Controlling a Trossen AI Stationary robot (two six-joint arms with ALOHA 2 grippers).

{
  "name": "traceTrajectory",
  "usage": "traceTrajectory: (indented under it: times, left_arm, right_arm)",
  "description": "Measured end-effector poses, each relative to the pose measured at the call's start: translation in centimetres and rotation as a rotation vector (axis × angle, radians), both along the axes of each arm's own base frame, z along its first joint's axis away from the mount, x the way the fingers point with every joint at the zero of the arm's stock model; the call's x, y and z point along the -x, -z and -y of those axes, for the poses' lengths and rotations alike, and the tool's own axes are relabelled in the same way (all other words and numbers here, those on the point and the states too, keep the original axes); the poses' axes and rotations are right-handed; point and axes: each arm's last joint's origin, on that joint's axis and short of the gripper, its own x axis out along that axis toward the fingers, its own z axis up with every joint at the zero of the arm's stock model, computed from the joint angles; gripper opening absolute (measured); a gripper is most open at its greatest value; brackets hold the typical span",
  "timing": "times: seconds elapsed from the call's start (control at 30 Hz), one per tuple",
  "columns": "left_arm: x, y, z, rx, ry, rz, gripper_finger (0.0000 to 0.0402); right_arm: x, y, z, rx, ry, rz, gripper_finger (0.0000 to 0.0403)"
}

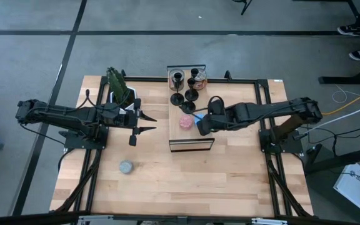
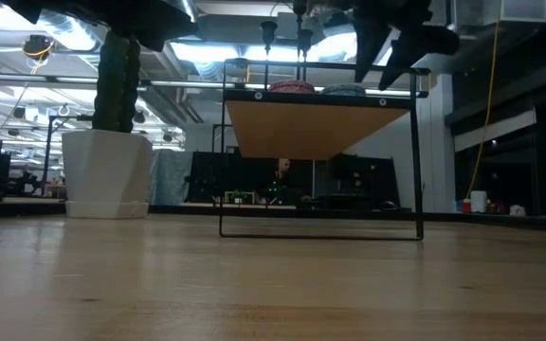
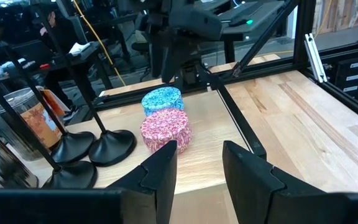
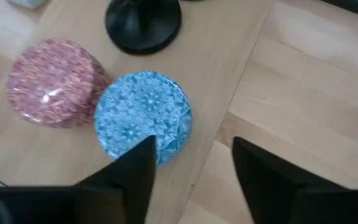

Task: Pick & Place candle stick holders
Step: Adjust the small blue scented candle on the shelf

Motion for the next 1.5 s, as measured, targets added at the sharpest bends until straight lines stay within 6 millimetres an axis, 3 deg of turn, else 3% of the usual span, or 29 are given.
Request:
traceTrajectory:
  times: [0.23, 0.43, 1.5]
  left_arm:
    - [0.0, 0.0, 0.0, 0.000, 0.000, -0.001, 0.0123]
    - [0.0, 0.0, 0.0, 0.000, 0.000, -0.001, 0.0124]
    - [0.0, 0.0, 0.0, 0.000, 0.000, 0.000, 0.0125]
  right_arm:
    - [-0.6, 0.9, 0.6, -0.032, 0.039, -0.032, 0.0103]
    - [-0.5, 1.0, 1.0, -0.069, 0.149, -0.005, 0.0051]
    - [-2.0, 1.9, 1.0, -0.131, 0.113, 0.020, 0.0045]
